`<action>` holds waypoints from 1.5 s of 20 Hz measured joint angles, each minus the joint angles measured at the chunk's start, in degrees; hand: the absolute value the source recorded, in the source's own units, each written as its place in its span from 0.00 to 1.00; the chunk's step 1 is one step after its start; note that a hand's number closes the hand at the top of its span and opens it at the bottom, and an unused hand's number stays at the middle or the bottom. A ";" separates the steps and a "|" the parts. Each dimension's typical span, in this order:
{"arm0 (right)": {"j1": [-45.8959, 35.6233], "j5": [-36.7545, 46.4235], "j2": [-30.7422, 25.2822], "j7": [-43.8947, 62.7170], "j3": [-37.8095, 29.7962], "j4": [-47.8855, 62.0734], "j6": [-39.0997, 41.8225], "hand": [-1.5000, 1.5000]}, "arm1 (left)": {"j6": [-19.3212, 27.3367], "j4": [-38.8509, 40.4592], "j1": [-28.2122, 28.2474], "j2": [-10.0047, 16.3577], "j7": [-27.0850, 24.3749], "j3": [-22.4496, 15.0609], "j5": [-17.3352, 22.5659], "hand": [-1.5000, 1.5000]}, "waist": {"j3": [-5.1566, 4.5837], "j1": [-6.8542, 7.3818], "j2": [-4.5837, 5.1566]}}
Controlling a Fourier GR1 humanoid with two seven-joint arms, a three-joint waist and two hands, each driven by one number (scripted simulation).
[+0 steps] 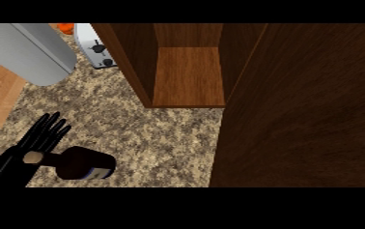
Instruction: Pick up the wine, place it into the cabinet and close the cabinet
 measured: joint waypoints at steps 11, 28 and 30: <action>-0.03 0.69 0.19 -0.47 0.91 -0.03 -0.44 0.00 | -2.19 16.29 -4.23 -0.10 -13.38 0.24 -13.51 0.00 | -0.01 -0.09 0.05; -2.40 0.63 -0.69 1.28 -0.10 -0.01 -1.38 0.00 | 1.88 35.50 -11.23 0.62 -25.26 -3.47 -21.77 0.00 | -0.05 -0.41 0.00; -1.89 0.59 -0.63 1.34 -0.07 -0.22 -1.55 0.00 | 2.40 36.41 -11.54 0.57 -26.06 -3.96 -21.95 0.00 | -0.04 -0.45 -0.02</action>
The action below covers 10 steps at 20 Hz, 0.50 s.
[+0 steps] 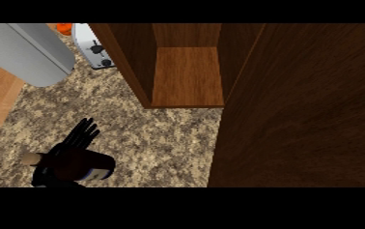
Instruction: Pick up the wine, place it into the cabinet and close the cabinet
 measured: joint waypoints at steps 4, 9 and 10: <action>1.02 -0.16 0.14 -0.73 -0.29 0.23 0.23 0.00 | -0.51 2.41 -1.73 -0.56 0.37 -0.31 1.75 1.00 | 0.03 0.04 0.05; 0.72 0.07 0.35 -0.86 0.72 0.33 -0.12 0.00 | -0.21 2.03 -2.43 -0.96 -2.21 -3.38 -0.04 1.00 | -0.01 -0.04 -0.01; 0.81 0.11 0.30 -0.99 0.77 0.38 -0.10 0.00 | 0.29 0.86 -2.23 -0.68 -3.43 -4.27 -0.98 1.00 | 0.00 -0.01 -0.05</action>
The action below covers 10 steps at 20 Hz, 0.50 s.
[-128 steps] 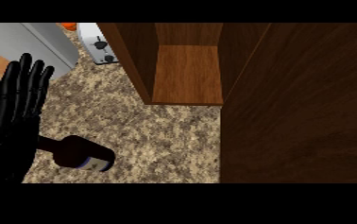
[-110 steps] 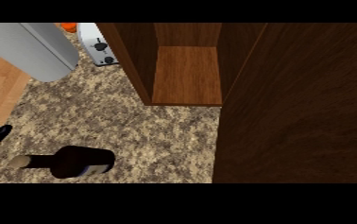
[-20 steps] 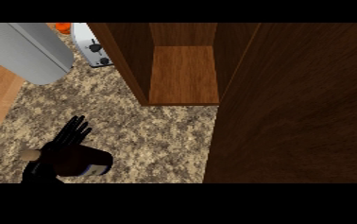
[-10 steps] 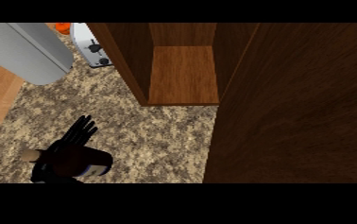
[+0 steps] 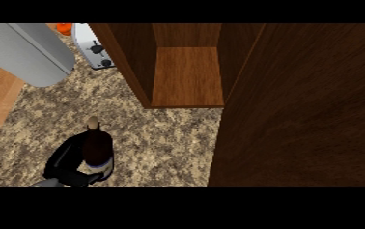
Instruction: Pick up the wine, place it into the cabinet and close the cabinet
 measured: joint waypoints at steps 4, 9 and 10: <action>-0.43 -0.03 -0.32 0.09 -0.57 0.21 -0.05 0.00 | 3.47 -4.35 0.88 0.03 -5.07 -3.06 -2.99 1.00 | 0.00 0.09 -0.13; 0.43 0.06 0.15 -0.44 0.15 0.41 -0.14 0.00 | 16.28 -6.78 0.44 -5.18 -9.08 -2.84 -5.16 1.00 | 0.04 0.24 -0.04; 0.09 0.09 0.18 -0.46 0.26 0.51 -0.20 0.00 | 19.57 -6.97 -0.16 -6.68 -9.39 -2.28 -5.37 1.00 | 0.05 0.21 -0.05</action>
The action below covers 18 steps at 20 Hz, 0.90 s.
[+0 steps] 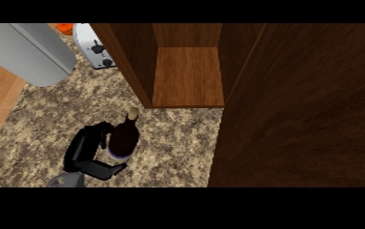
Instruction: Pick up the wine, place it into the cabinet and close the cabinet
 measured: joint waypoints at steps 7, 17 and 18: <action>-0.13 -0.50 -0.64 0.18 -1.69 0.05 0.45 0.00 | 14.02 -2.84 -2.14 -4.55 -4.69 -1.97 0.43 1.00 | 0.02 0.07 0.03; 0.67 -1.28 -0.71 -0.09 -2.29 0.27 1.03 0.00 | 23.39 -19.02 -1.95 -5.52 5.41 -15.96 8.43 1.00 | 0.07 0.35 -0.05; 0.89 -1.37 -0.74 -0.09 -2.54 0.25 1.08 0.00 | 24.62 -21.39 -1.57 -5.54 7.11 -17.74 9.25 1.00 | 0.07 0.36 -0.07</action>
